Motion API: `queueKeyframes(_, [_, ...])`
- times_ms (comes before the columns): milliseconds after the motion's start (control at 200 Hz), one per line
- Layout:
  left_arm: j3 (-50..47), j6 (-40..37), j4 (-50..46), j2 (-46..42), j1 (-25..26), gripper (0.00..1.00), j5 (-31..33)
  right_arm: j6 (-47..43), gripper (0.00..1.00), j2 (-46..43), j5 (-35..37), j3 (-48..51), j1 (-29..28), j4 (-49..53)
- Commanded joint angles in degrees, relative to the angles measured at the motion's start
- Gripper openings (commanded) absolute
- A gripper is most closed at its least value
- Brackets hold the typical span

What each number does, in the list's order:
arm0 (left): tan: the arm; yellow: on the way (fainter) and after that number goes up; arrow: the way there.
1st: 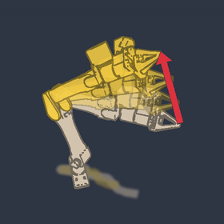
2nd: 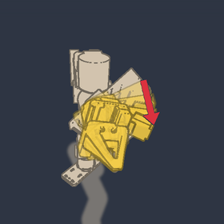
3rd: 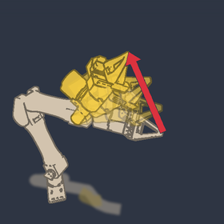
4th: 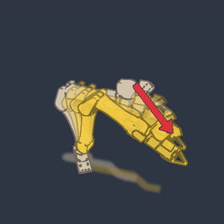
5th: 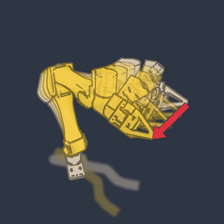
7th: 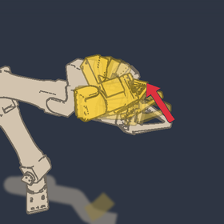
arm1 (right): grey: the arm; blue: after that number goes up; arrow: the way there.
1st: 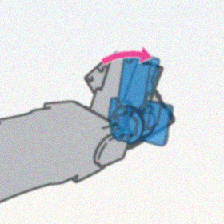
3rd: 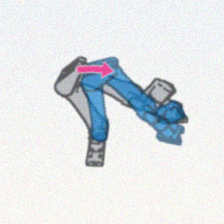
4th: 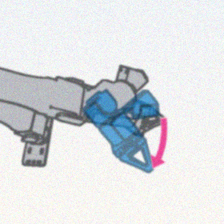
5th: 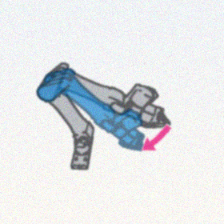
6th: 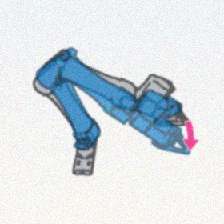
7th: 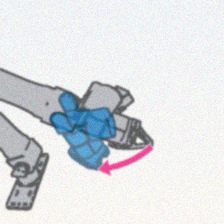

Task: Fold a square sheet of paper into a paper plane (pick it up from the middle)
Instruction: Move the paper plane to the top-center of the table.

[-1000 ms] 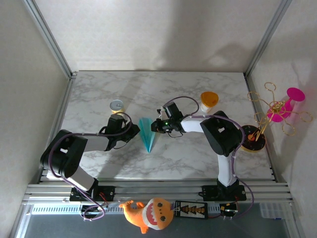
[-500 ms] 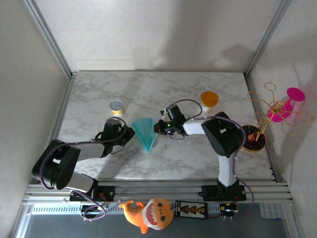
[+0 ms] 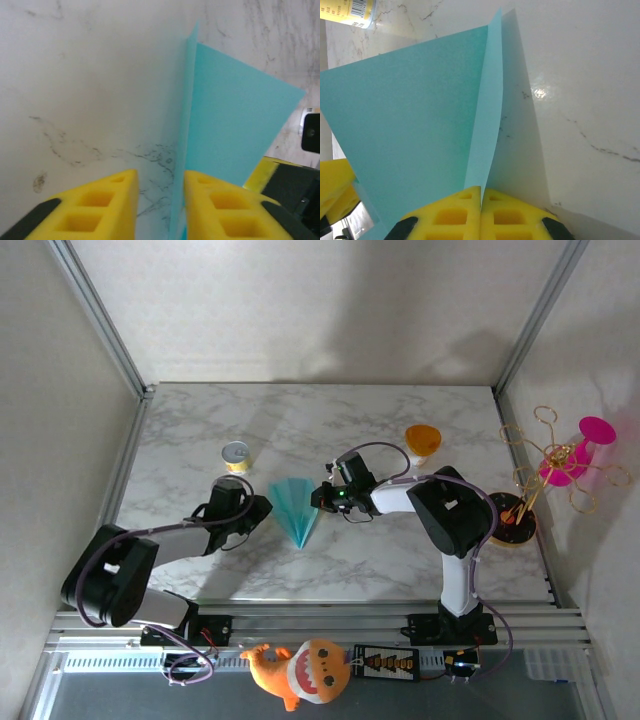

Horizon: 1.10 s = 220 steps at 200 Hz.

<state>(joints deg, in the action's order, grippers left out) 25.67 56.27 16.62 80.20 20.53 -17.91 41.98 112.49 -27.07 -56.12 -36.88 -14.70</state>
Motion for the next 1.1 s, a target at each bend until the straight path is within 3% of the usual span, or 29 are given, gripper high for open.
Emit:
queueKeyframes(0, [1.86,-2.78,-5.18,-4.01,0.37,0.33,1.28,-0.74,0.07,0.06,-0.42,-1.07,0.32,2.27])
queueKeyframes(185, [1.67,-2.24,-6.13,-6.24,4.70,0.37,0.45,-0.63,0.07,0.46,-0.44,-1.23,0.28,2.61])
queueKeyframes(356, [2.91,-2.07,-5.20,-5.13,8.22,0.34,-1.12,-0.83,0.07,0.28,-0.20,-1.28,0.30,3.04])
queueKeyframes(1097, [10.72,-5.39,-11.38,5.13,12.85,0.36,1.43,-1.03,0.08,0.37,0.41,-1.97,0.32,3.89])
